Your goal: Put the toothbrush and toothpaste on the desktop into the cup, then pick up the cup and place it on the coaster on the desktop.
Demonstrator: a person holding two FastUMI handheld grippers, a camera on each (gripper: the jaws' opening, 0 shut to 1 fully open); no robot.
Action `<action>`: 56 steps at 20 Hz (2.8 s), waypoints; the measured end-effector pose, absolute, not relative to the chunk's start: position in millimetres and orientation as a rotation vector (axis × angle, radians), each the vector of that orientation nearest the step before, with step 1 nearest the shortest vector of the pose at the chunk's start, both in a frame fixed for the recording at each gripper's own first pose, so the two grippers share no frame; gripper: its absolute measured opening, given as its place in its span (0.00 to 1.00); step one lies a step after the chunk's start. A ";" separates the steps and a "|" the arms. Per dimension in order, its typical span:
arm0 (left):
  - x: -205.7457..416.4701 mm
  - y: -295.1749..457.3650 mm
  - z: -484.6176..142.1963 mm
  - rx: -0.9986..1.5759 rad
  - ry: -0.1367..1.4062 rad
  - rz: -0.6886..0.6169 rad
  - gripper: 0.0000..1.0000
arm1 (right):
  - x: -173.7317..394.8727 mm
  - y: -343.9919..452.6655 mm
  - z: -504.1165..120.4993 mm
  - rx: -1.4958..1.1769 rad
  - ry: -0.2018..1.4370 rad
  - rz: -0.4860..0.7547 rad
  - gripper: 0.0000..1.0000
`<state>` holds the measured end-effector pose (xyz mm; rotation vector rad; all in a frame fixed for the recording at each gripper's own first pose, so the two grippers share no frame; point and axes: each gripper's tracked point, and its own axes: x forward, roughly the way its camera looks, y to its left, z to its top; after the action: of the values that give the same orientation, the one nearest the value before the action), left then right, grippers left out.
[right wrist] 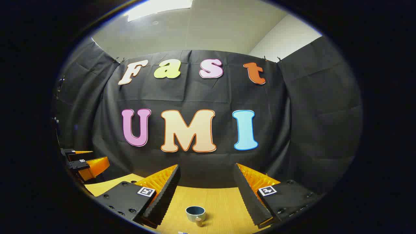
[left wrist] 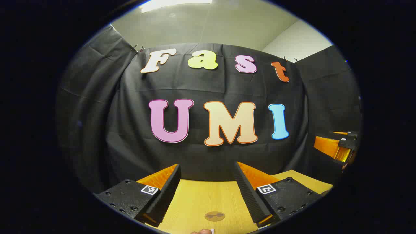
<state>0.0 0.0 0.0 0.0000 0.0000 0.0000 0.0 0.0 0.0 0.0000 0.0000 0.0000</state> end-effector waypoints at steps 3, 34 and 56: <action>1.0 0.9 -1.5 0.003 0.007 0.005 0.94 | 1.6 4.4 -3.6 -0.008 0.011 0.010 0.99; -5.9 45.0 -20.7 0.028 0.037 0.100 0.94 | -47.2 51.6 -250.9 0.006 0.734 0.165 0.99; -4.9 51.4 -56.0 0.067 0.138 0.097 0.94 | -126.2 69.8 -405.1 -0.078 1.306 0.222 0.80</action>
<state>-4.9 51.4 -56.0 0.0670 0.1379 0.0975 -126.2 69.8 -405.1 -0.0781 1.3058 0.2221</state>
